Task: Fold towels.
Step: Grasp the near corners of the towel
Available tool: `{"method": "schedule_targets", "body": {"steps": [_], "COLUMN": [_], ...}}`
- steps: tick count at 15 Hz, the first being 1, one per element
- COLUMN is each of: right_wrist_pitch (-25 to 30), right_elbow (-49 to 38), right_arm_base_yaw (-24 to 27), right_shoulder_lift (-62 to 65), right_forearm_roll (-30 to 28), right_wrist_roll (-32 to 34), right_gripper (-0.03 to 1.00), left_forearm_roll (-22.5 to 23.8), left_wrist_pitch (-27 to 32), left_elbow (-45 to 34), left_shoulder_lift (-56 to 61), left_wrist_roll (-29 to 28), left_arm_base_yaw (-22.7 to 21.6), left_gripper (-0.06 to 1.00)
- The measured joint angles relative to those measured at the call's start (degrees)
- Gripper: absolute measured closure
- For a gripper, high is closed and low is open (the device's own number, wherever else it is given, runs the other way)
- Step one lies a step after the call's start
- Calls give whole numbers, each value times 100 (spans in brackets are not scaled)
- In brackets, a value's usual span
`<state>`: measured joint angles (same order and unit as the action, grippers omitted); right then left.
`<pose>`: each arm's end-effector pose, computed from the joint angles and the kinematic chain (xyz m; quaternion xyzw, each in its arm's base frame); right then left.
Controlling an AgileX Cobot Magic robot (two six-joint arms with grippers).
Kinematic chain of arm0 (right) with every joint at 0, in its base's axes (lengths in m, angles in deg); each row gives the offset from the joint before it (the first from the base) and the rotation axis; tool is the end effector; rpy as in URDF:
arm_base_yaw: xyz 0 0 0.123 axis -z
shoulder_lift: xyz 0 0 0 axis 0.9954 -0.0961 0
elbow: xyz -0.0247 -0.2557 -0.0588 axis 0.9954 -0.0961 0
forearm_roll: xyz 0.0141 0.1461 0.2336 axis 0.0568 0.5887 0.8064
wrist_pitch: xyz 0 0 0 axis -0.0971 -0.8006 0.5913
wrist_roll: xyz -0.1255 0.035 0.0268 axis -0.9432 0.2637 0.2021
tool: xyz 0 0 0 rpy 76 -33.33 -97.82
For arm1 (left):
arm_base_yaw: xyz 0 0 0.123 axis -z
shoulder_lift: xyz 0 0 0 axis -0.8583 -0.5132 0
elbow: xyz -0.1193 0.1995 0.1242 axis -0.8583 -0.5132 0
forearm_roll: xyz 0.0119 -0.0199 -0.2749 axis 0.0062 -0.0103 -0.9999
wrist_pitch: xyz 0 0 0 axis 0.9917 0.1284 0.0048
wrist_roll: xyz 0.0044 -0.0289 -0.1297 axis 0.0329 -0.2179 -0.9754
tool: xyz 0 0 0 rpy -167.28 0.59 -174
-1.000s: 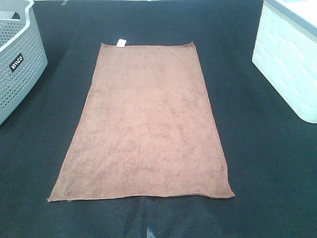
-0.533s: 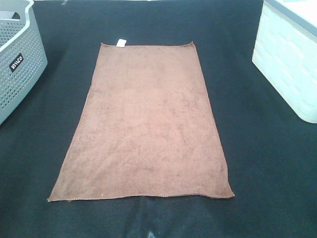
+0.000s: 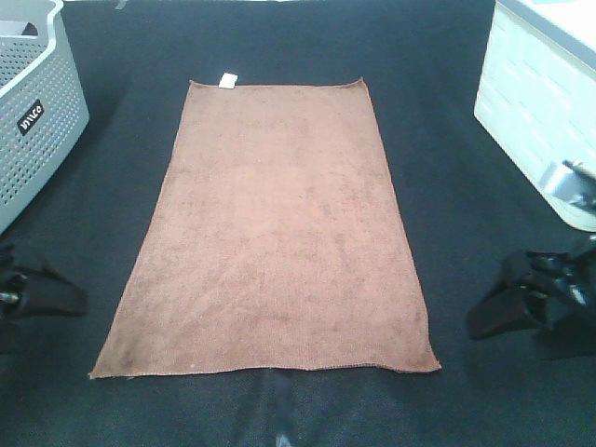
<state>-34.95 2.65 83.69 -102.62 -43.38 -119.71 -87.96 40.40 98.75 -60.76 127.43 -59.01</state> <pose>0.2302 0.0639 0.0864 0.0105 0.9657 0.2385 0.1022 0.2341 -0.0574 0.0757 -0.1384 0.9425 -0.2523 0.1698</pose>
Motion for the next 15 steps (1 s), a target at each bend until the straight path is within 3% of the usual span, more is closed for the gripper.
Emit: {"method": "schedule_targets", "body": {"steps": [3, 6, 11, 15], "right_wrist_pitch": [-46, -143, -269, -344], "right_elbow": [6, 17, 206, 670], "right_arm_base_yaw": [0, 0, -74, -728], "right_shoulder_lift": [-722, -1415, -2120, -2469], "right_forearm_roll": [1289, 2040, 2429, 2498], "right_wrist_roll": [-1266, -2183, -2681, -2624], "right_gripper": [20, 20, 21, 25], "left_forearm_roll": [-1249, -2355, -2641, -2653], "left_wrist_pitch": [-11, 92, 178, 470], "left_elbow": [0, 6, 246, 602], "left_shoulder_lift": [-854, -1478, -1988, -2435], "left_wrist_roll": [1495, 2779, 3226, 3231], "left_arm_base_yaw": [0, 0, 0, 0], "left_gripper": [19, 19, 19, 22]}}
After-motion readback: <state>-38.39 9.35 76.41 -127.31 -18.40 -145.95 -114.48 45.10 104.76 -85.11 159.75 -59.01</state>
